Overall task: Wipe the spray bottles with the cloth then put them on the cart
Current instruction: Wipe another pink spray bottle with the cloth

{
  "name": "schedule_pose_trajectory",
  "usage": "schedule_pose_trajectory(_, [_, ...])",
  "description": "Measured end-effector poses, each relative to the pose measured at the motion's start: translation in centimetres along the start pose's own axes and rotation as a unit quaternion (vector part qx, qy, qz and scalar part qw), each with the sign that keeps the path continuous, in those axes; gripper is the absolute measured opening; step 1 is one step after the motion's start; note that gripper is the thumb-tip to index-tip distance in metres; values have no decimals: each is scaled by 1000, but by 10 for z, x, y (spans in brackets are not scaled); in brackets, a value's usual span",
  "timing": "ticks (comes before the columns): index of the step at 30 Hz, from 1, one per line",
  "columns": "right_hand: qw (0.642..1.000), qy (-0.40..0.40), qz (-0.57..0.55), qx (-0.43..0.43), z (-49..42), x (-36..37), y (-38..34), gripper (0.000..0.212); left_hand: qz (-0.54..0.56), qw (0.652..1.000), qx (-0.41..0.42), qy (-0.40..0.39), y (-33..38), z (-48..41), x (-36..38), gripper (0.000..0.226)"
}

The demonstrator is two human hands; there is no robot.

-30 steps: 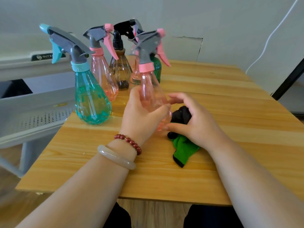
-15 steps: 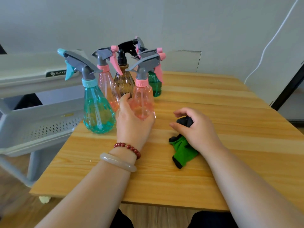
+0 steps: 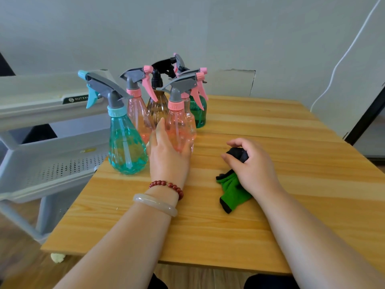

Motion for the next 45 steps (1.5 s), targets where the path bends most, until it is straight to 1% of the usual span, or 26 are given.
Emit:
schedule_pose_trajectory(5, [1000,-1,8,-4,0,0,-2,25,4,1000,6,-7,-2,2,1,85])
schedule_pose_trajectory(10, [1000,6,16,-11,0,-1,-3,26,6,999,36,17,5,3,-2,86])
schedule_pose_trajectory(12, [1000,12,15,-10,-1,-2,-2,27,2,998,50,38,9,5,-4,85])
schedule_pose_trajectory(15, [1000,27,11,-6,-2,-4,0,31,-2,991,100,88,19,12,-12,77])
schedule_pose_trajectory(18, [1000,29,12,0,-3,-5,2,34,-6,977,177,117,34,20,-15,65])
schedule_pose_trajectory(22, [999,47,3,9,-3,-8,4,33,-15,959,254,127,48,28,-13,56])
schedule_pose_trajectory(25, [996,86,-33,20,-2,-17,7,34,-18,953,284,104,54,32,-8,49])
schedule_pose_trajectory(27, [992,105,-66,32,-1,-21,9,34,-10,950,305,67,59,36,-2,47])
schedule_pose_trajectory(29, [987,114,-103,41,-1,-24,10,32,-2,952,307,-9,63,38,9,51])
schedule_pose_trajectory(31, [984,117,-124,46,-2,-27,10,29,-9,949,292,-116,66,43,24,61])
schedule_pose_trajectory(33, [982,120,-136,51,-3,-29,9,24,-47,933,271,-232,66,51,46,73])
schedule_pose_trajectory(34, [981,120,-141,56,-4,-30,9,22,-77,921,266,-275,65,55,56,78])
schedule_pose_trajectory(36, [980,115,-145,70,-7,-29,10,19,-124,899,270,-323,61,60,72,76])
schedule_pose_trajectory(38, [982,92,-139,85,-12,-24,12,19,-122,896,278,-325,64,58,78,58])
schedule_pose_trajectory(40, [986,69,-121,95,-19,-21,13,20,-100,919,253,-287,65,46,75,40])
schedule_pose_trajectory(43, [988,45,-104,105,-31,-17,17,20,-65,960,184,-201,61,23,67,32])
schedule_pose_trajectory(45, [990,34,-89,99,-40,-14,18,23,-54,972,154,-169,60,15,68,30])
Point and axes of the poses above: each hand's wrist, its own z-axis away from the middle knuckle, its own x-axis out of the palm, y = z × x, the point moved 9 cm from there along -z, towards the middle knuckle, and after that the axes turned 5 degrees about -z, right-handed, at the moved point
